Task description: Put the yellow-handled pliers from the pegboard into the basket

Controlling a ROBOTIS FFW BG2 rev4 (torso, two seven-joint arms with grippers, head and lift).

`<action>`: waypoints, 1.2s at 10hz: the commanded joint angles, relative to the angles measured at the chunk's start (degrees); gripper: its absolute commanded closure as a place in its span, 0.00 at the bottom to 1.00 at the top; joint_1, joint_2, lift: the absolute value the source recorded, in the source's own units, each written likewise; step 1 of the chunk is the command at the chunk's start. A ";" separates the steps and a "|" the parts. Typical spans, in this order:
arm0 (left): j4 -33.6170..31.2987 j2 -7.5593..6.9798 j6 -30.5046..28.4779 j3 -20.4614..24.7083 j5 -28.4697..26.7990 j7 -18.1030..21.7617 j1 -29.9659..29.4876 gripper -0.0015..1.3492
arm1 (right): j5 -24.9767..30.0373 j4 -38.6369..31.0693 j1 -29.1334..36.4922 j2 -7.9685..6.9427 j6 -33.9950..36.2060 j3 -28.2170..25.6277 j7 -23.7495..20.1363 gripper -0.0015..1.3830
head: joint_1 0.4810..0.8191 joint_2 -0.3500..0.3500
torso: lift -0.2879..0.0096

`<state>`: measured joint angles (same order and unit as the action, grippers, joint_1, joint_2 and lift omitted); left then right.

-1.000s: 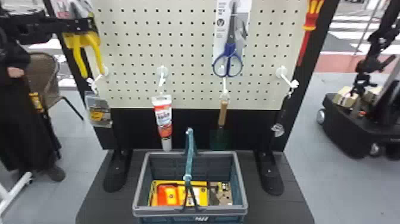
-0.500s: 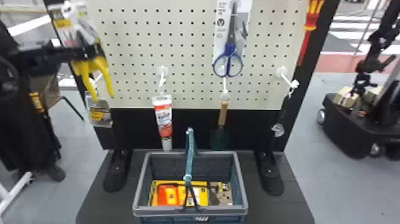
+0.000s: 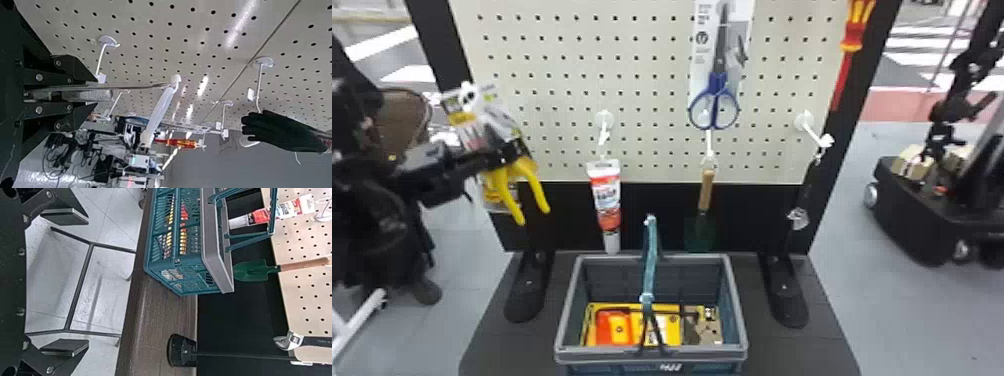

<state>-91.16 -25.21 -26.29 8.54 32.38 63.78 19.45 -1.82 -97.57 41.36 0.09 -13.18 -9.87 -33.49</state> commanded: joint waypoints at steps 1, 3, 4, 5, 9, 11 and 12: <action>-0.18 2.27 5.28 0.95 0.14 -2.08 -4.97 0.85 | -0.02 -0.10 0.01 -0.14 0.00 -0.15 0.00 0.14 | 0.20 0.50 | 0.63; 0.10 4.64 12.40 1.30 2.86 -7.09 -11.86 0.85 | -0.11 -0.10 0.26 -0.14 0.00 -0.15 0.00 0.14 | 0.20 0.50 | 0.63; 1.93 5.26 15.92 -0.11 5.50 -9.82 -14.19 0.85 | -0.11 -0.10 0.26 -0.14 0.00 -0.15 0.00 0.14 | 0.20 0.50 | 0.63; 5.59 5.70 19.96 -2.74 8.84 -11.14 -15.06 0.85 | -0.20 0.04 0.38 -0.14 0.00 -0.15 0.00 0.14 | 0.20 0.50 | 0.63; 17.96 9.48 31.21 -12.24 18.77 -13.51 -13.09 0.85 | -0.20 0.18 0.50 -0.14 0.00 -0.15 0.00 0.14 | 0.20 0.50 | 0.63; 19.51 11.23 32.44 -15.22 21.23 -13.51 -12.10 0.85 | -0.20 0.32 0.38 -0.14 0.00 -0.15 0.00 0.14 | 0.20 0.50 | 0.63; 20.64 11.32 32.18 -16.98 21.41 -13.51 -11.61 0.85 | -0.20 0.32 0.38 -0.14 0.00 -0.15 0.00 0.14 | 0.20 0.50 | 0.63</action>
<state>-71.23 -13.95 5.89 -7.29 53.49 50.27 7.49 -2.02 -97.26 41.76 0.09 -13.18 -10.02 -33.48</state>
